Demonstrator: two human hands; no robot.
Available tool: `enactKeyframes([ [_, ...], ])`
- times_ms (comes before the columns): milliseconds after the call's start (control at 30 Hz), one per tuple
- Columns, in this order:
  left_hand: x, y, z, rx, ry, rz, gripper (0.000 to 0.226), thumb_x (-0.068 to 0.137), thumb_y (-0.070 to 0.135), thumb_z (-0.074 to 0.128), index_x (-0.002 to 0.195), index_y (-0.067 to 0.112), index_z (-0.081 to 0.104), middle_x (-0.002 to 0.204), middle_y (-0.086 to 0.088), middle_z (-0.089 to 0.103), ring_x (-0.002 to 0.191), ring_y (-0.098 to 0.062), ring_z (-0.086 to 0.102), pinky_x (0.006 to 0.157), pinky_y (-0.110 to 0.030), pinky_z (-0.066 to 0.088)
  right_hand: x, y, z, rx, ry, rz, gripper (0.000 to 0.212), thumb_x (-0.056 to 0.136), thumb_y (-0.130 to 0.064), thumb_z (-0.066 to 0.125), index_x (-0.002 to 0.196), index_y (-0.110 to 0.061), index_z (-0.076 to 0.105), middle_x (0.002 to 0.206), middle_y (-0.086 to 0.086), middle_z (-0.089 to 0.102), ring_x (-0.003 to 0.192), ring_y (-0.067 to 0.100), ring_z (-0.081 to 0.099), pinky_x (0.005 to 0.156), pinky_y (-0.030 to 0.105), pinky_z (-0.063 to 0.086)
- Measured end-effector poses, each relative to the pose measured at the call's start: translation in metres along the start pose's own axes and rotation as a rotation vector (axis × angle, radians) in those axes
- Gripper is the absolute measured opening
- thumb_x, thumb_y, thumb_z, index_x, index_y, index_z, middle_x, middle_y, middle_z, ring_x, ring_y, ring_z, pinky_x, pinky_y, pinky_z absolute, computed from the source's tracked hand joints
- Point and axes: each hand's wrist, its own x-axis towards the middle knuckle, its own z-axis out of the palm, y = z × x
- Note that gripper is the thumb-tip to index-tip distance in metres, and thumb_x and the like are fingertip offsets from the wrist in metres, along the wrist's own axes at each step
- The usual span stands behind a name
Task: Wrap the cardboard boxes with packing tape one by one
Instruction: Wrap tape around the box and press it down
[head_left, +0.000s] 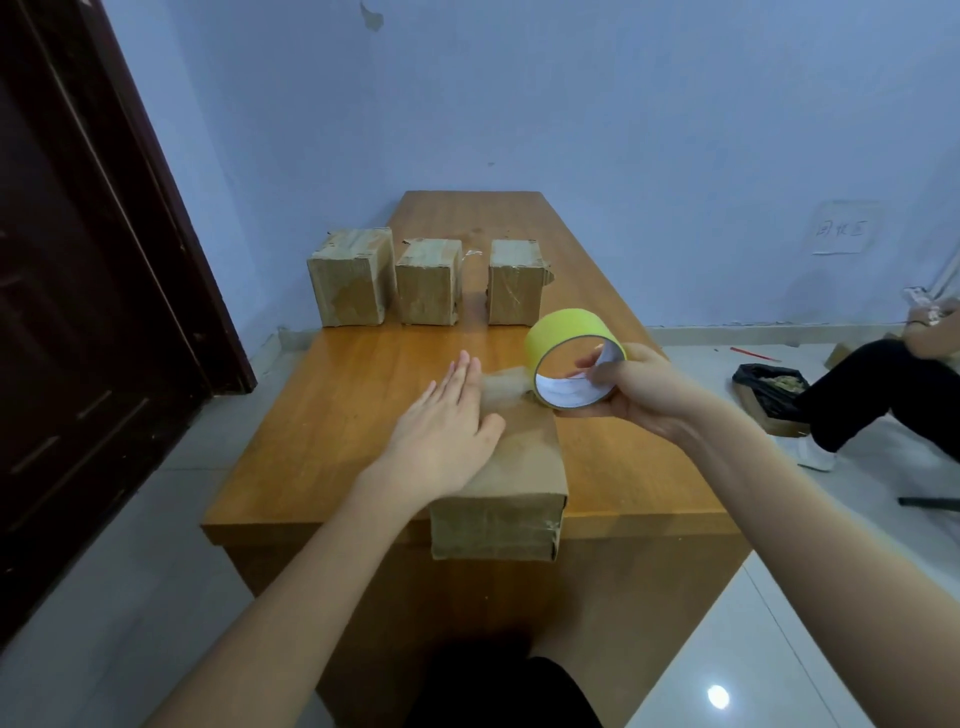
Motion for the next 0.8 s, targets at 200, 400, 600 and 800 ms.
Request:
enactKeyframes([
  [200,0.002,0.004,0.0,-0.002,-0.01,0.005,0.062,0.099,0.039,0.019,0.148,0.016,-0.01,0.156,0.0,-0.014,0.143,-0.008,-0.008,0.118,-0.03,0.0,0.001,0.011,-0.007,0.122,0.054,0.005,0.021,0.091,0.01,0.044,0.11,0.0,0.047,0.119,0.024,0.051,0.078,0.025,0.071,0.057,0.037,0.058],
  [400,-0.002,0.009,-0.001,0.018,-0.044,0.036,0.058,0.1,0.039,0.015,0.148,0.018,-0.009,0.157,0.001,-0.011,0.143,-0.007,-0.008,0.118,-0.031,0.001,-0.013,0.018,-0.043,-0.264,0.155,0.015,0.027,0.095,0.003,0.04,0.117,0.001,0.055,0.108,0.015,0.064,0.095,0.023,0.064,0.062,0.029,0.056],
  [600,0.001,0.012,0.002,0.067,-0.035,0.042,0.056,0.1,0.041,0.013,0.149,0.022,-0.005,0.157,0.001,-0.011,0.143,-0.01,-0.009,0.118,-0.032,0.0,-0.011,0.047,-0.05,-0.353,0.337,0.054,0.016,0.098,-0.005,0.039,0.107,-0.009,0.052,0.088,0.001,0.064,0.088,0.016,0.058,0.053,0.021,0.049],
  [800,0.003,0.008,0.003,0.101,-0.046,0.049,0.057,0.099,0.044,0.012,0.149,0.023,-0.004,0.157,0.001,-0.01,0.143,-0.009,-0.009,0.117,-0.033,-0.004,-0.009,0.042,-0.051,-0.629,0.382,-0.066,0.022,0.098,-0.009,0.042,0.117,0.001,0.048,0.094,0.01,0.059,0.092,0.02,0.057,0.07,0.032,0.05],
])
